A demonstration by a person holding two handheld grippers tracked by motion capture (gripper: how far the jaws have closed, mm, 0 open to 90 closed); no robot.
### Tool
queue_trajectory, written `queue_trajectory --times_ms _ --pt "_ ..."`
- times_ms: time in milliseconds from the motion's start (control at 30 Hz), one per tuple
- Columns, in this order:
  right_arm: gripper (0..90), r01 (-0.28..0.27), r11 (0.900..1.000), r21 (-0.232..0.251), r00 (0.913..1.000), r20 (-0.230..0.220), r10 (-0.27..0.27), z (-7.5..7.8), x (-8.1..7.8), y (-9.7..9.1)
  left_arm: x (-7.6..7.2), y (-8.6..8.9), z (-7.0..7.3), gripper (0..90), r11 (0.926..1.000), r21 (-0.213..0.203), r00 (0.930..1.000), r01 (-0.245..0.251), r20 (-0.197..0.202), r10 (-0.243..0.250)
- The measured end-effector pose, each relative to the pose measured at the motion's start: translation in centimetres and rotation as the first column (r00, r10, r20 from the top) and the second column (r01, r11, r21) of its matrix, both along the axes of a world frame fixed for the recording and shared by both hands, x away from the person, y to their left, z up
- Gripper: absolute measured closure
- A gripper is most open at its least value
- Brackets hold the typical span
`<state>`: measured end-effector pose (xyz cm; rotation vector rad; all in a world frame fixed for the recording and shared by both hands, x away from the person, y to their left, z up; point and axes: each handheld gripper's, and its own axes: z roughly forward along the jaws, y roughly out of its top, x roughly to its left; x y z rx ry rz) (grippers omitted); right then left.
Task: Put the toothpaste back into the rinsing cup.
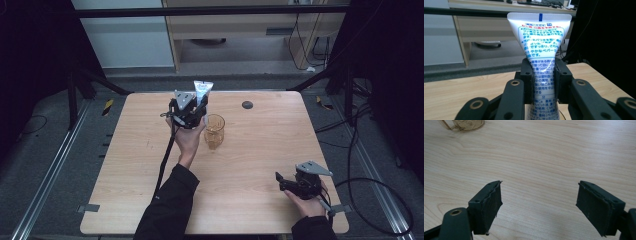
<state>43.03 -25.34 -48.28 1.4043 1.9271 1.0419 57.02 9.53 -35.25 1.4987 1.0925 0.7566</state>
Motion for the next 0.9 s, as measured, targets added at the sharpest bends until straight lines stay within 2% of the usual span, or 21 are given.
queue_trajectory --times_ms 233,533,900 --pt "19.4 0.003 1.0000 0.002 1.0000 0.004 -0.003 0.0 0.0 -0.1 1.4 -0.5 0.0 72.6 0.9999 -0.003 0.9999 -0.012 -0.002 0.012" --pt "19.0 0.003 1.0000 0.006 1.0000 0.008 -0.003 -0.1 0.1 0.0 3.3 -1.8 -0.9 72.6 0.9999 0.013 0.9998 -0.007 -0.020 0.008" --pt "18.6 0.006 0.9999 0.008 0.9999 0.009 -0.006 0.0 0.1 0.0 4.6 -2.7 -2.3 72.6 0.9993 0.038 0.9994 0.002 -0.034 -0.001"
